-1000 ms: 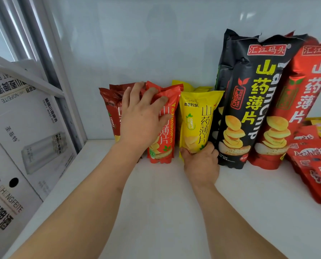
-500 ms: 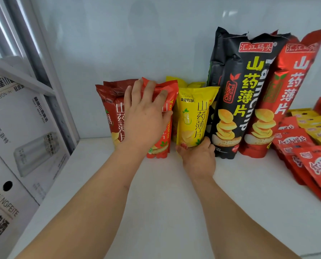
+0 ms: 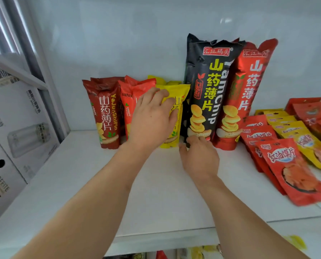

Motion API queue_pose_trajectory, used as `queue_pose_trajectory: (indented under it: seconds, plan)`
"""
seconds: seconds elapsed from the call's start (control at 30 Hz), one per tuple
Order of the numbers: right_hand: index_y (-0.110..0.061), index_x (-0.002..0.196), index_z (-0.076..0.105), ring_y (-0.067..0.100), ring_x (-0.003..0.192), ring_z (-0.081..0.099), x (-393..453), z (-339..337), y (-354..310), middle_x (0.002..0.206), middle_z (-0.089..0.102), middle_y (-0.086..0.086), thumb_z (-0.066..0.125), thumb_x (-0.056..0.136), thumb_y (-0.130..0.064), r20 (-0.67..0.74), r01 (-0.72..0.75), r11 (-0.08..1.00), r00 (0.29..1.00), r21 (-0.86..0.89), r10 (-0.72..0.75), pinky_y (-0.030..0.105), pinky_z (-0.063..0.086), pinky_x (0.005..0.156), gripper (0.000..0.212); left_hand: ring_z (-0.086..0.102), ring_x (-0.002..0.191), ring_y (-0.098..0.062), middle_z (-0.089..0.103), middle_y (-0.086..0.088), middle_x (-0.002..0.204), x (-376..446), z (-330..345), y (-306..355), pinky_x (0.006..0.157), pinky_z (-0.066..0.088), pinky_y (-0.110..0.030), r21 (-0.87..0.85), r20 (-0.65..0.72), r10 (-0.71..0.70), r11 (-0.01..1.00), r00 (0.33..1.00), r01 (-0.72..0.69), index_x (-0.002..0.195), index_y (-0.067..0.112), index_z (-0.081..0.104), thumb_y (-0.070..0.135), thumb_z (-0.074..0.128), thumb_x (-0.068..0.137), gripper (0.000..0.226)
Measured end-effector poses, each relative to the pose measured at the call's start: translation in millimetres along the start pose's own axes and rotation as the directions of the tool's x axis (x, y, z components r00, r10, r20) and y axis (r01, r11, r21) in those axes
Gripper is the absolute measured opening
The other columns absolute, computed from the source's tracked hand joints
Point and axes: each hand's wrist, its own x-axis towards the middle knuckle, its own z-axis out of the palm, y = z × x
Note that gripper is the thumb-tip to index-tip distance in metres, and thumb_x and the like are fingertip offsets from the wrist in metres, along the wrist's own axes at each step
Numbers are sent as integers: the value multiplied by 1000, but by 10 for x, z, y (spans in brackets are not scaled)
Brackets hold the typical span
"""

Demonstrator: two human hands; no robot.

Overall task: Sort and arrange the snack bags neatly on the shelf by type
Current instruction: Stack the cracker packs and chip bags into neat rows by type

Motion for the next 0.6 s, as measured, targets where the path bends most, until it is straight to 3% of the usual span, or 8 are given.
queue_pose_trajectory:
  seconds: [0.1,0.23,0.4,0.6]
  plan:
    - [-18,111,68,29,100,58,23,-256,227,105,67,5,57,94,-37,-47,11,999,999,53,-9,34,43,70,28,57,117,-36,66,-12,122,115,-40,394,103,41,-40,-196,59,-183,962,981,191,118,7,69,31,58,93,36]
    - [-18,111,64,25,104,58,109,-536,564,108,66,1,59,94,-38,-95,-3,982,995,189,21,35,47,74,27,39,138,-24,50,-7,146,293,-105,801,111,29,-30,-351,199,-436,805,878,479,142,12,50,35,63,96,53]
    - [-10,118,61,28,104,56,336,-711,864,111,63,9,66,91,-39,-213,-8,943,974,333,83,35,44,79,41,26,146,-20,38,-5,155,543,-18,1018,118,26,-36,-374,257,-524,721,812,584,151,16,37,43,63,95,68]
    - [-12,135,48,26,119,48,718,-729,970,127,53,10,67,85,-53,-277,-67,905,940,420,199,43,48,94,67,19,149,-22,33,-6,159,775,256,1054,123,19,-40,-363,200,-547,729,813,580,154,12,29,49,66,91,82]
